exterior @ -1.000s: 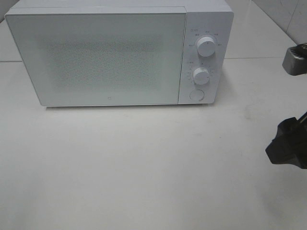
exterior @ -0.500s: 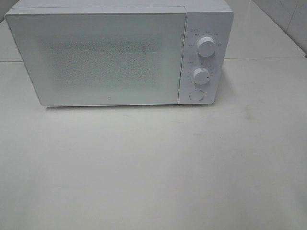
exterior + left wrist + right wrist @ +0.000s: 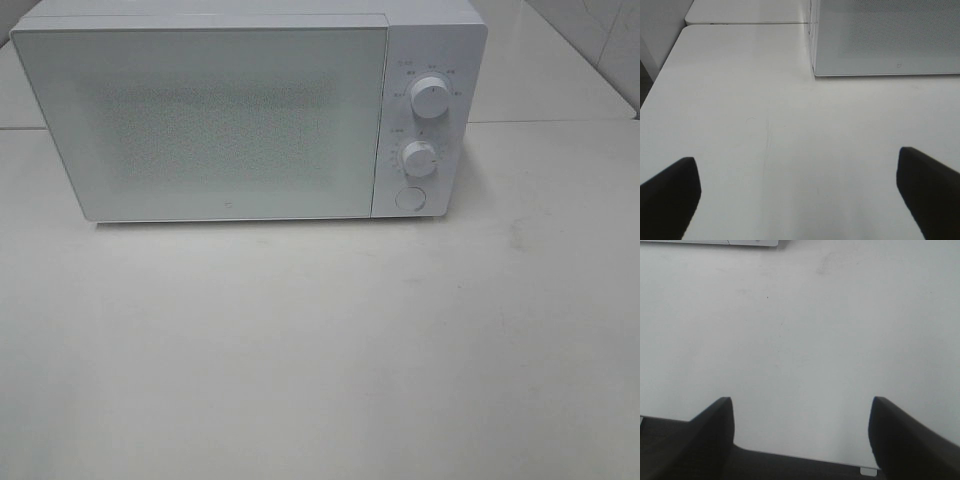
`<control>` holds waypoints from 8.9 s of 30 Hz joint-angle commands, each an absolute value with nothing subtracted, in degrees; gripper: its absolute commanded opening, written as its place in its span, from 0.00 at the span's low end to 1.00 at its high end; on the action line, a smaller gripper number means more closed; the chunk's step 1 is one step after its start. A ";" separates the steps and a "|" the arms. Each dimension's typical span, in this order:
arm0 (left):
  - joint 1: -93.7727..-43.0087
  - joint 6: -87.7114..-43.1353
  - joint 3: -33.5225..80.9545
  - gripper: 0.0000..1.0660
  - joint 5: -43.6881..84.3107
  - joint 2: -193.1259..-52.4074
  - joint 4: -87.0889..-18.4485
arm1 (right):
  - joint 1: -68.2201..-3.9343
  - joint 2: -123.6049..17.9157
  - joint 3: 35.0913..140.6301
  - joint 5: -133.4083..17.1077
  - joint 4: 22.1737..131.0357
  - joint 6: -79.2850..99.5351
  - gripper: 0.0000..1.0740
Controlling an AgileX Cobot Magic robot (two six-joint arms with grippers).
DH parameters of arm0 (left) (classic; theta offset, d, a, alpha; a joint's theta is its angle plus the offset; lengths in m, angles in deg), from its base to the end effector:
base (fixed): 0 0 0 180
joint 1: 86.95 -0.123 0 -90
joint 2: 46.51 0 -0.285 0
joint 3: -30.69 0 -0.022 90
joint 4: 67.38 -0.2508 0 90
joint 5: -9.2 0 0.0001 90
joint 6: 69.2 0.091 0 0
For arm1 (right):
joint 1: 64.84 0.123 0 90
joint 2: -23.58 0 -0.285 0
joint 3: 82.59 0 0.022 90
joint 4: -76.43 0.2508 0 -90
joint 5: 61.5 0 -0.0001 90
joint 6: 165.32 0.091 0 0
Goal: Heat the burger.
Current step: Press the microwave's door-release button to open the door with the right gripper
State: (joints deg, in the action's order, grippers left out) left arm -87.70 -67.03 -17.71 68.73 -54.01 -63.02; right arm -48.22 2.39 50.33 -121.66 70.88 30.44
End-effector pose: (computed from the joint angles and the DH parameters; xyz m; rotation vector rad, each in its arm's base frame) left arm -0.0051 -0.0060 0.2800 0.0278 2.0126 -0.0582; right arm 0.0311 0.0013 0.2830 -0.0254 2.2431 0.1865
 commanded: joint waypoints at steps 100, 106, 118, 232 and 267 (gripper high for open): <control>-87.64 -67.03 -17.94 0.94 68.67 -52.98 -62.97 | -56.47 -61.04 44.49 -26.67 71.68 23.90 0.68; -87.64 -67.03 -17.94 0.94 68.67 -52.98 -62.97 | -56.42 -63.56 38.59 -16.75 79.07 16.57 0.68; -87.64 -67.03 -17.94 0.94 68.67 -52.98 -62.97 | -41.23 -68.77 34.75 -6.38 101.24 5.97 0.68; -87.64 -67.03 -17.94 0.94 68.67 -52.98 -62.97 | -31.32 -102.75 66.09 -8.73 121.58 91.17 0.00; -87.64 -66.91 -17.94 0.94 68.67 -52.98 -62.97 | -33.38 -107.79 76.80 -0.08 123.99 88.88 0.00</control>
